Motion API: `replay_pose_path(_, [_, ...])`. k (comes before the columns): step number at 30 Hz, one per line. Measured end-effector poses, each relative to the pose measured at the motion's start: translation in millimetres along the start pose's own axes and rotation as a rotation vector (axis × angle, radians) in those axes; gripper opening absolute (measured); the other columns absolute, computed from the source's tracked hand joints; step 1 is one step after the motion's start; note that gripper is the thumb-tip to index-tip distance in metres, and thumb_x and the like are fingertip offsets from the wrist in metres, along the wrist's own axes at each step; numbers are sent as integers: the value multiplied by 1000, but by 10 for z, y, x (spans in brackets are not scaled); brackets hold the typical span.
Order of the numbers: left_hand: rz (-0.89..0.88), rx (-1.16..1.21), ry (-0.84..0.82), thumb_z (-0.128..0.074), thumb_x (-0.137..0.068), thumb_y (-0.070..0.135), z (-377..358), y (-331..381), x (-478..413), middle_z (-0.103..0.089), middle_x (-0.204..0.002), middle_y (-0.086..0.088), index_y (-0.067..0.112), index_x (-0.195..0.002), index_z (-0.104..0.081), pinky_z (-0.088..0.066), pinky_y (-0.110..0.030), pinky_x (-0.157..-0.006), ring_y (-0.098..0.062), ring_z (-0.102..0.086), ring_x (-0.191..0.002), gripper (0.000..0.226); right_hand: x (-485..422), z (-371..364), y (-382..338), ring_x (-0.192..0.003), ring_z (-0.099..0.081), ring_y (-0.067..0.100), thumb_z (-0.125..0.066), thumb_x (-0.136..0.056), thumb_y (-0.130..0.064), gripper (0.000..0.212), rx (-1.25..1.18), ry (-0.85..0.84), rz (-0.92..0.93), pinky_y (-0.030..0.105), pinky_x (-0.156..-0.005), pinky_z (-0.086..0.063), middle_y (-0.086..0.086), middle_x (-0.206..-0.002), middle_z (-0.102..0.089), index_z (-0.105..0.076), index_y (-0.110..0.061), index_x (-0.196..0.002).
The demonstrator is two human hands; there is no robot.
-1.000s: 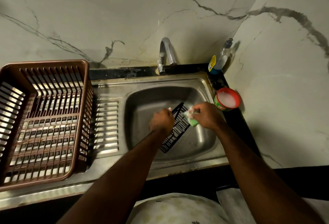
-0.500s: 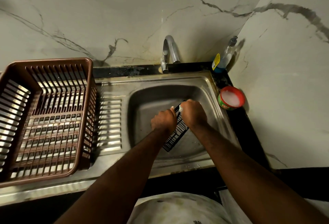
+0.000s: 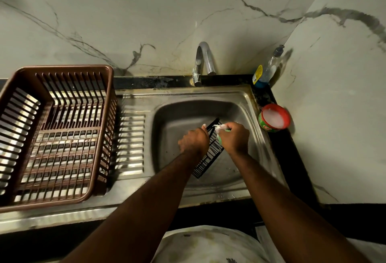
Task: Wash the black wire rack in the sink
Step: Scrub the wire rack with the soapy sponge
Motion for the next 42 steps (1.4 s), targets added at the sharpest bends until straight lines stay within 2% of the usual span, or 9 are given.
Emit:
replay_pose_path(5, [-2,26,0,-6,-107,54,-20,-21,9,-70,-111,-14,14,-110,-64,-51,-51,-94,-35,-66,-100,70,37,83,146,-82,-69,9,-78,-84,-28,17,30,-97,29,13,-69,-48,-2,-91,-77,-78,-13,-91])
replay_pose_path(10, [-13,14,-11,-7,-108,52,1,10,46,-69,-109,-13,13,-109,-64,-49,-51,-96,-31,-64,-96,69,10,61,235,-87,-71,17,-81,-81,-25,27,196,-250,76,22,-75,-53,4,-100,-77,-77,-11,-104])
replay_pose_path(16, [-7,-11,-18,-8,-108,50,19,22,70,-69,-108,-13,12,-109,-64,-48,-48,-95,-28,-60,-89,68,7,13,14,-90,-72,25,-74,-87,-20,17,403,-229,131,28,-73,-58,9,-100,-76,-77,-15,-103])
replay_pose_path(24, [-42,-35,4,-8,-108,50,17,14,35,-69,-113,-15,13,-108,-65,-44,-48,-95,-34,-64,-102,68,-22,202,-132,-62,-61,12,-66,-93,-20,14,391,-189,160,12,-49,-31,6,-82,-74,-76,-12,-87])
replay_pose_path(27, [-63,-41,0,-10,-108,49,12,28,27,-69,-111,-15,13,-107,-65,-46,-49,-95,-35,-64,-101,66,-88,232,-357,-88,-69,21,-60,-94,-9,20,260,-133,272,12,-67,-42,10,-103,-73,-76,-6,-105])
replay_pose_path(30, [-83,-94,-3,-20,-108,41,26,48,41,-69,-111,-13,13,-109,-64,-49,-48,-92,-36,-65,-100,51,-55,-49,-465,-98,-60,22,-57,-97,-13,23,308,-249,365,18,-79,-42,10,-115,-58,-72,-3,-111])
replay_pose_path(35, [-83,-111,0,-18,-108,39,33,28,36,-70,-108,-13,14,-106,-64,-49,-47,-90,-34,-65,-97,52,19,-233,-465,-99,-63,25,-54,-97,-18,23,428,-279,349,32,-81,-50,8,-110,-64,-74,-11,-107])
replay_pose_path(38, [-58,-80,-12,-10,-108,46,22,45,29,-70,-107,-13,14,-105,-65,-46,-48,-93,-33,-65,-98,64,-111,-113,-456,-91,-66,29,-56,-94,-10,20,457,-210,274,33,-74,-54,9,-100,-68,-74,-13,-99])
replay_pose_path(42, [-42,-69,-10,-8,-108,48,10,19,12,-70,-106,-13,14,-102,-65,-45,-49,-94,-32,-65,-97,66,-110,-75,-395,-89,-70,29,-60,-95,-17,16,435,-208,220,29,-70,-52,11,-95,-74,-74,-11,-99])
Point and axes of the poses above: each hand's wrist, its own x-axis away from the middle knuckle, its own z-axis out of the back of the hand, y = z × x, the point moved 7 cm from there along -x, towards the middle knuckle
